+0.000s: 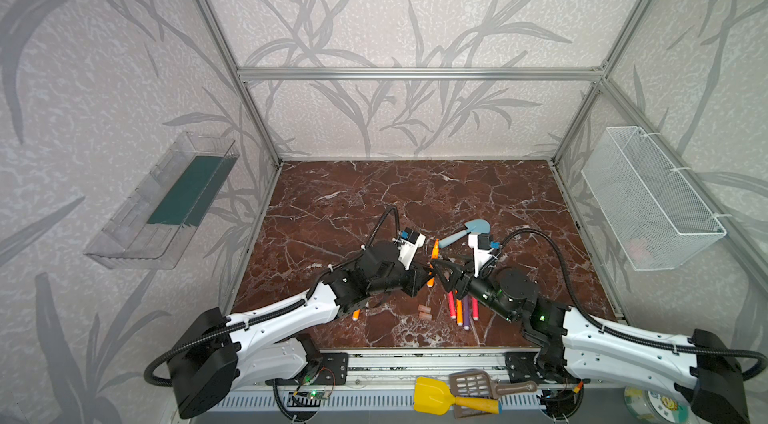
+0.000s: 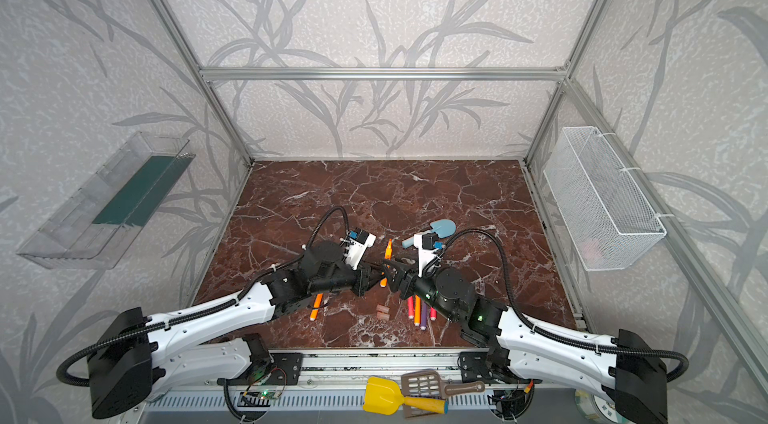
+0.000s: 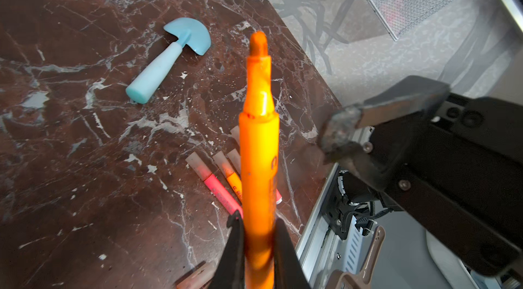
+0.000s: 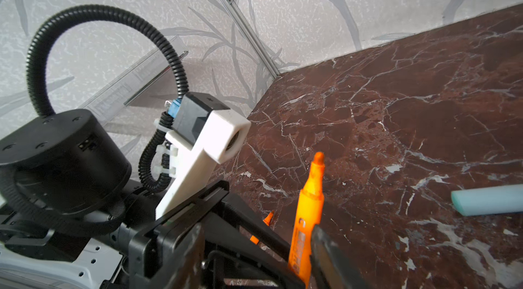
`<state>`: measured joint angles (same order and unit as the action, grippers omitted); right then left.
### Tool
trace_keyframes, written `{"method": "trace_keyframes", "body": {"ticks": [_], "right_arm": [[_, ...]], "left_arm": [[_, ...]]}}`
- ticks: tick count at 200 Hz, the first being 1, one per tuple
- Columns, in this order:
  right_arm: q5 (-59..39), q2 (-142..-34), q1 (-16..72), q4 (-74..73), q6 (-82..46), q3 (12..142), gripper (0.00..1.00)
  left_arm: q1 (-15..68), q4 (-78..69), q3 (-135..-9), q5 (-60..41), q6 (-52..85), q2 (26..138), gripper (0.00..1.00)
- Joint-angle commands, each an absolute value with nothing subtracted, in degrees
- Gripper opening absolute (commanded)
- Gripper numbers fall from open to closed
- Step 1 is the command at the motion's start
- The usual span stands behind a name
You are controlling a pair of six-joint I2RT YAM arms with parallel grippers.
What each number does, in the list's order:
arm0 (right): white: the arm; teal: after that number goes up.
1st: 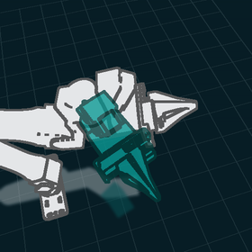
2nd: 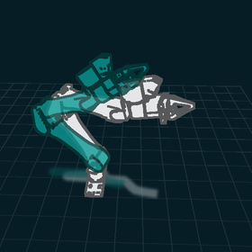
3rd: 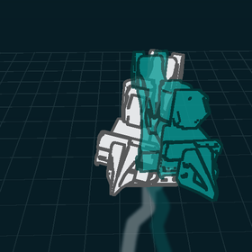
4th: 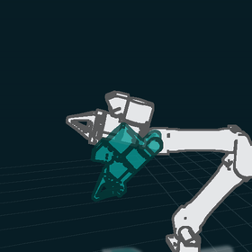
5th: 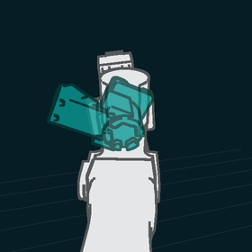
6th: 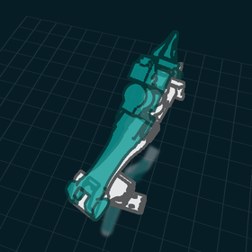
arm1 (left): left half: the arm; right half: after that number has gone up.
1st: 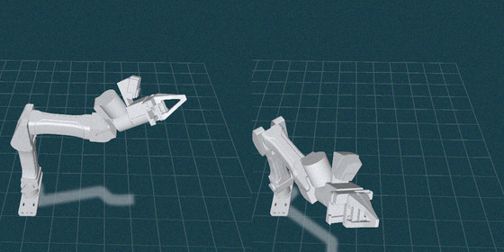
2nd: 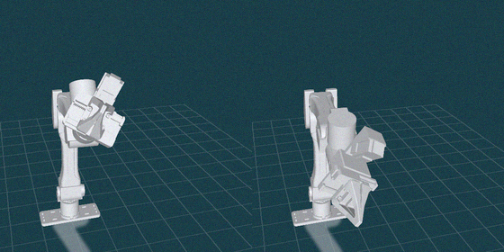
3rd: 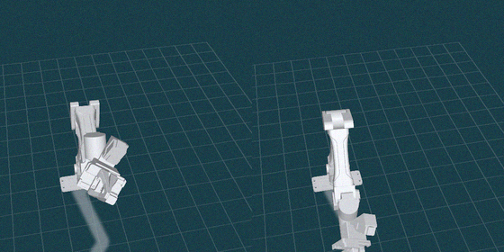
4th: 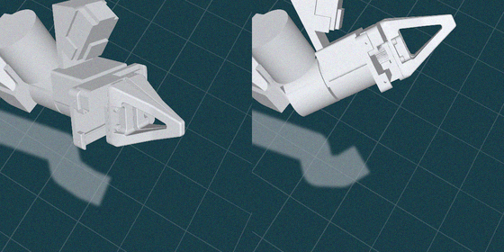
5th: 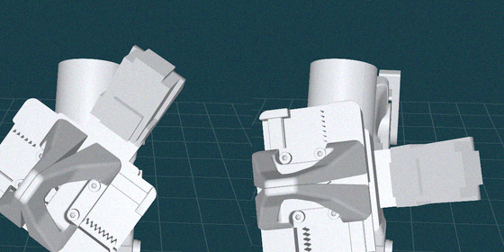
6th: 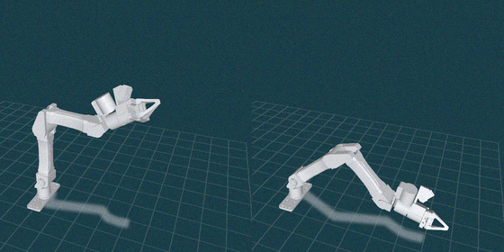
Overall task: Insert the pens into the pen caps
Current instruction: 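Carry the upright orange marker toward the center while the right gripper moves to the caps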
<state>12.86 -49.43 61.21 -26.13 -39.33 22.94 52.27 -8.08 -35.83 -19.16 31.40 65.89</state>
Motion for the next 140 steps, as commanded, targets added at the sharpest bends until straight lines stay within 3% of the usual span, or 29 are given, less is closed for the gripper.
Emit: {"method": "trace_keyframes", "body": {"ticks": [1,76,140], "right_arm": [[16.17,-50.16,61.02,-24.75,-40.52,23.62,0.58],[20.39,-53.6,60.97,-21.84,-41.6,25.27,0.54],[19.32,-55.2,60.99,-19.69,-41.98,27.03,0.16]], "left_arm": [[53.87,-11.95,-37.21,-19.22,29.78,67.11,0.0],[56.47,-11.21,-38.23,-18.41,28.73,67.57,0.0],[57.2,-11.59,-38.46,-18.55,27.31,69.32,0.0]]}}
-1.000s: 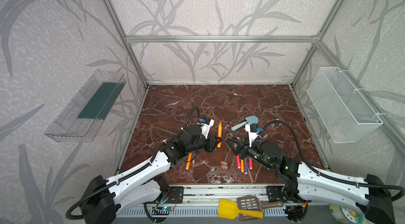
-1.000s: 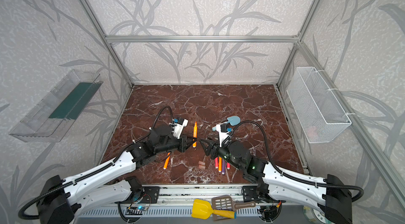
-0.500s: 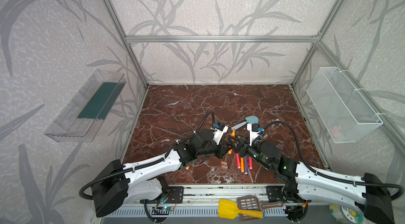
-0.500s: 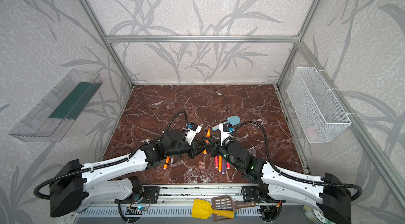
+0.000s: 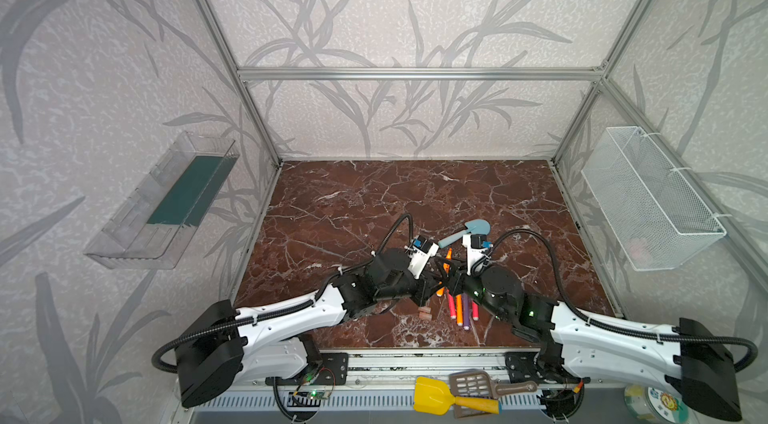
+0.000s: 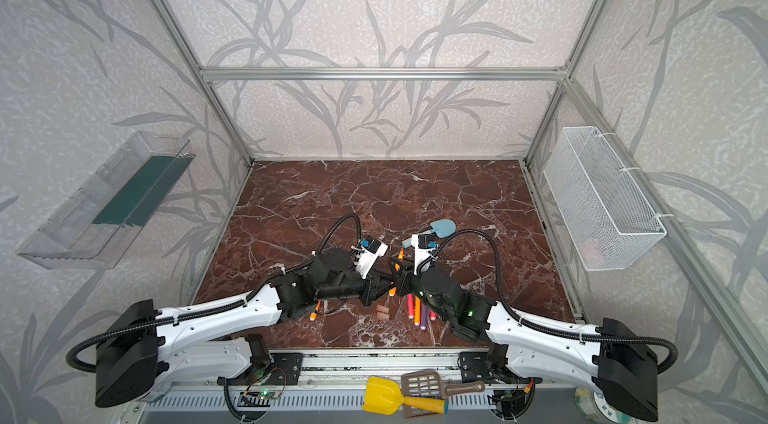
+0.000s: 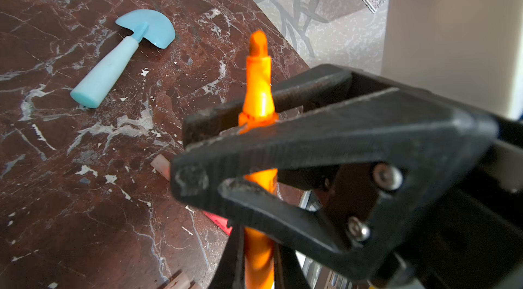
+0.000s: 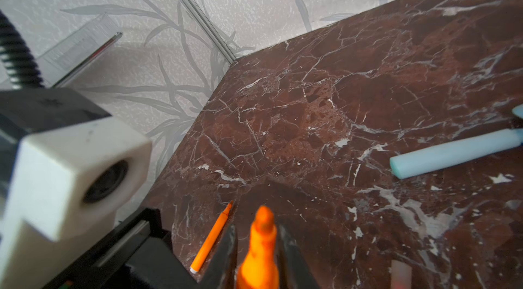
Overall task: Insert the pens into the pen caps
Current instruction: 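Carry the upright orange marker toward the center while the right gripper moves to the caps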
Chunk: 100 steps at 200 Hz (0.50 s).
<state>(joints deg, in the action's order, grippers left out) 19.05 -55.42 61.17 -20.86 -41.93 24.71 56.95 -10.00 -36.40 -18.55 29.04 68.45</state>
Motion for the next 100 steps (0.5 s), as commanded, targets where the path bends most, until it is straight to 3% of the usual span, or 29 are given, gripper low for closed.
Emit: {"method": "trace_keyframes", "body": {"ticks": [1,17,60,100], "right_arm": [[19.28,-55.2,60.99,-19.64,-42.0,27.05,0.16],[18.77,-55.24,61.0,-19.91,-42.59,26.99,0.09],[16.75,-55.81,61.21,-23.7,-46.14,25.56,0.01],[17.2,-55.37,62.18,-27.75,-49.2,23.42,0.0]], "left_arm": [[57.16,-11.6,-38.48,-18.5,27.32,69.33,0.0],[57.22,-12.0,-38.5,-18.35,26.99,69.85,0.02],[57.22,-18.36,-37.21,-17.92,27.03,72.08,0.27],[57.21,-21.23,-37.59,-17.41,26.9,73.84,0.26]]}}
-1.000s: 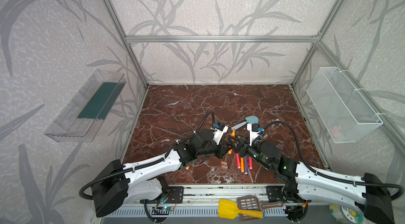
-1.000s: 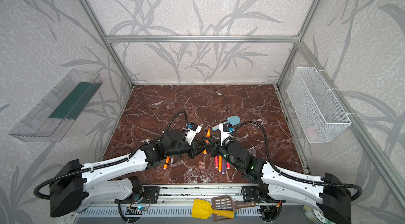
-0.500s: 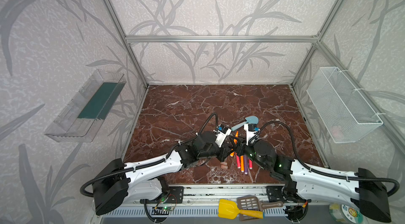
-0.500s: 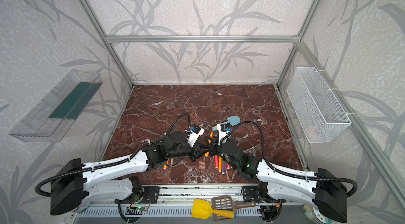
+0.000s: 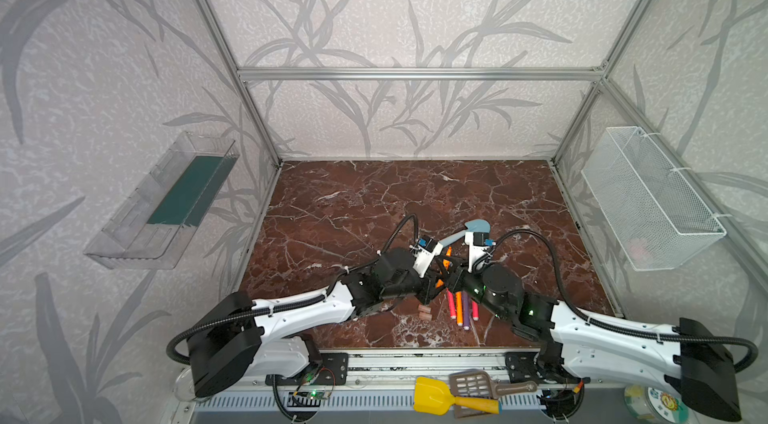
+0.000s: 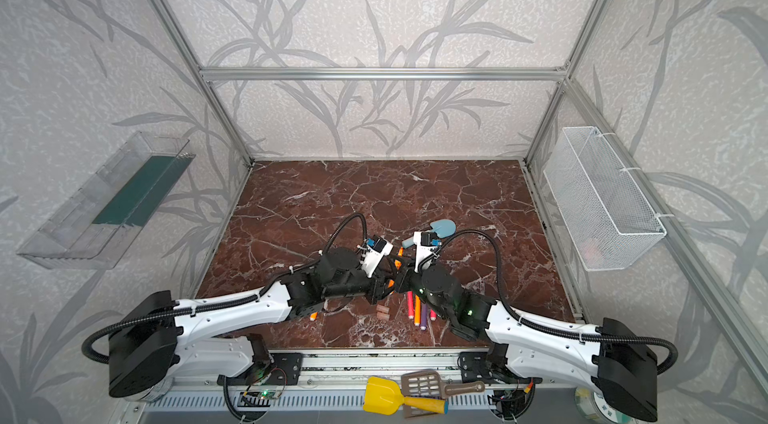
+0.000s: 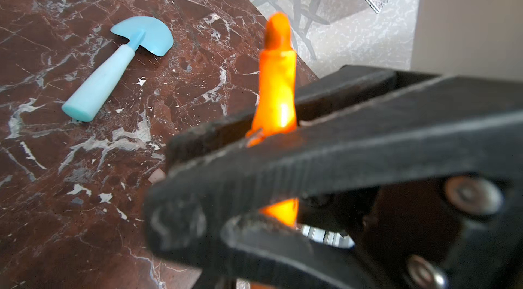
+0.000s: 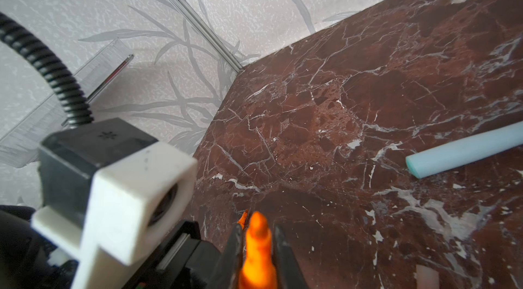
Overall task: Insert the pens into the pen caps
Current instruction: 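Carry the upright orange marker toward the center while the right gripper moves to the caps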
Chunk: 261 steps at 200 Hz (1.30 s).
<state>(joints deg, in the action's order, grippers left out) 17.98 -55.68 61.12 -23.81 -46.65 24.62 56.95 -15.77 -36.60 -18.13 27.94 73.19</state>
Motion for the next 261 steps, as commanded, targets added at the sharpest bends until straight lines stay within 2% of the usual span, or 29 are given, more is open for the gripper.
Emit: {"method": "trace_keyframes", "body": {"ticks": [1,30,52,62,79,96,110,136,163,192,261], "right_arm": [[17.3,-55.37,62.2,-27.76,-49.21,23.4,0.0],[18.7,-54.94,62.78,-27.62,-50.0,22.79,0.0],[19.17,-54.76,62.97,-28.0,-50.29,22.31,0.0],[19.14,-54.52,62.99,-26.85,-49.64,22.84,0.08],[19.16,-53.18,63.06,-22.18,-48.03,24.32,0.31],[19.68,-50.9,63.06,-13.43,-47.08,26.31,0.4],[19.56,-49.01,63.44,-8.69,-46.47,26.26,0.41],[20.11,-47.16,66.91,-2.34,-46.84,24.79,0.41],[21.68,-49.3,73.68,3.26,-49.22,24.41,0.42],[22.66,-54.87,80.04,4.34,-52.08,24.32,0.44],[18.57,-65.43,80.88,-3.49,-54.41,23.72,0.46]], "left_arm": [[57.17,-21.29,-37.56,-17.41,26.85,73.84,0.25],[57.22,-23.13,-36.76,-17.26,27.0,73.19,0.17],[57.22,-23.91,-35.92,-16.59,26.89,72.15,0.03],[57.22,-23.57,-35.64,-15.62,26.88,71.66,0.0],[57.13,-20.98,-34.88,-10.94,27.19,70.61,0.0],[55.93,-17.5,-32.94,-4.21,28.87,69.24,0.0],[52.36,-15.79,-30.52,-1.94,32.05,68.48,0.0],[45.23,-18.24,-25.28,-4.72,34.71,66.98,0.0],[44.93,-13.01,-25.41,0.23,32.41,65.03,0.0],[44.65,-12.9,-23.69,1.35,31.39,61.67,0.0],[44.65,-10.18,-22.21,1.46,32.04,54.87,0.0]]}}
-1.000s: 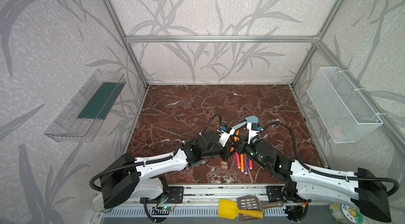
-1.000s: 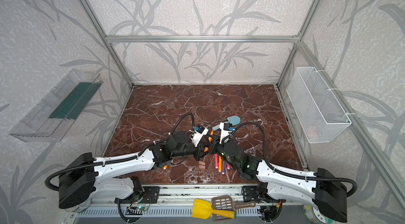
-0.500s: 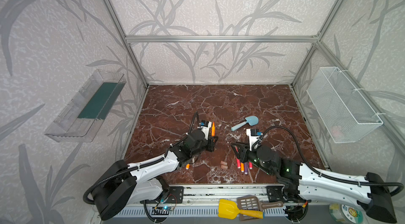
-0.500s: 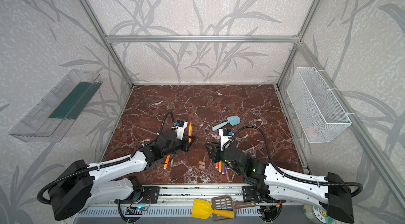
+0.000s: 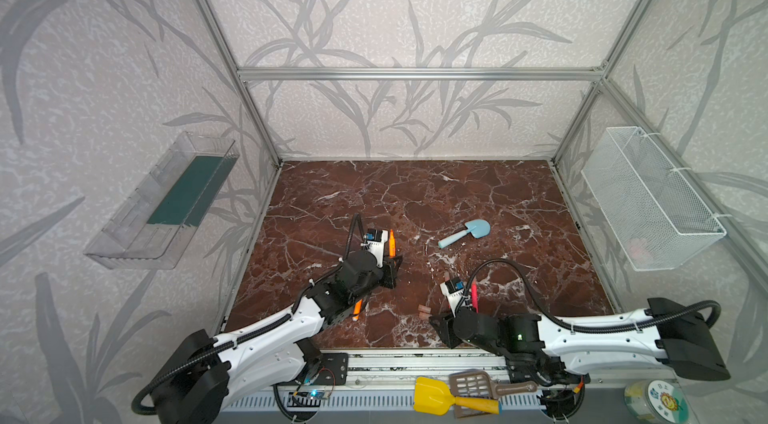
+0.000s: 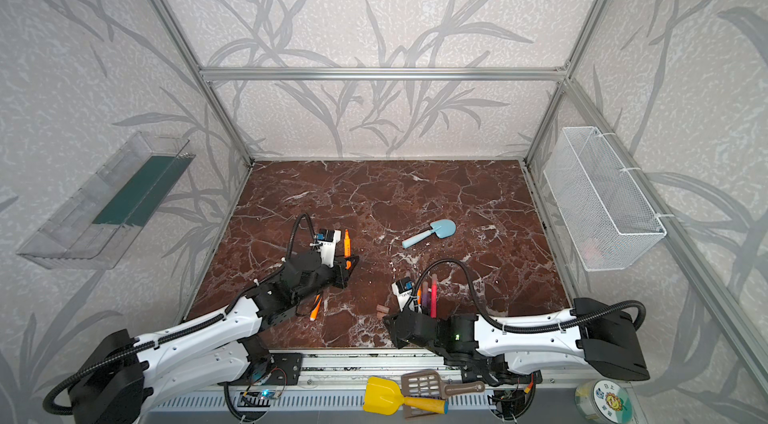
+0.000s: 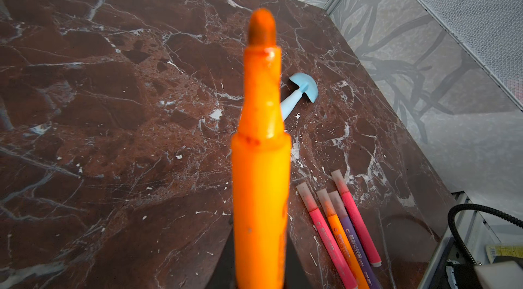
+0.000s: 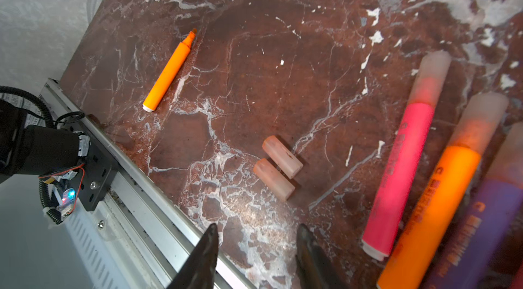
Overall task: Insert the pens into the pen caps
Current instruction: 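Carry the upright orange marker toward the center while the right gripper moves to the caps, then lower the right gripper onto a pale pink cap and grasp it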
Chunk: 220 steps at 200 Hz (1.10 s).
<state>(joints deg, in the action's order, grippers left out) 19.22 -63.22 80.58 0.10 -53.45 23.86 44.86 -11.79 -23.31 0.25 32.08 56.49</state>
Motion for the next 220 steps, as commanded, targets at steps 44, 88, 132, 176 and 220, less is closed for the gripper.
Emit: {"method": "trace_keyframes", "body": {"ticks": [44,88,132,176,220], "right_arm": [[19.68,-72.28,80.36,-8.79,-55.03,23.85,0.48],[20.61,-75.96,78.36,-9.24,-53.9,25.2,0.48],[19.03,-79.28,75.88,-11.02,-53.0,26.01,0.49],[17.23,-83.38,74.63,-12.91,-52.09,28.08,0.49],[15.62,-88.58,72.76,-13.05,-49.59,32.78,0.49]], "left_arm": [[44.69,-9.9,-21.8,1.23,32.31,53.79,0.0],[44.65,-9.78,-21.8,1.4,32.31,54.14,0.0],[44.7,-9.32,-21.62,2.15,31.91,53.81,0.0],[44.66,-9.02,-21.81,2.43,31.65,53.66,0.0],[44.68,-8.72,-21.77,2.46,31.55,53.53,0.0]]}}
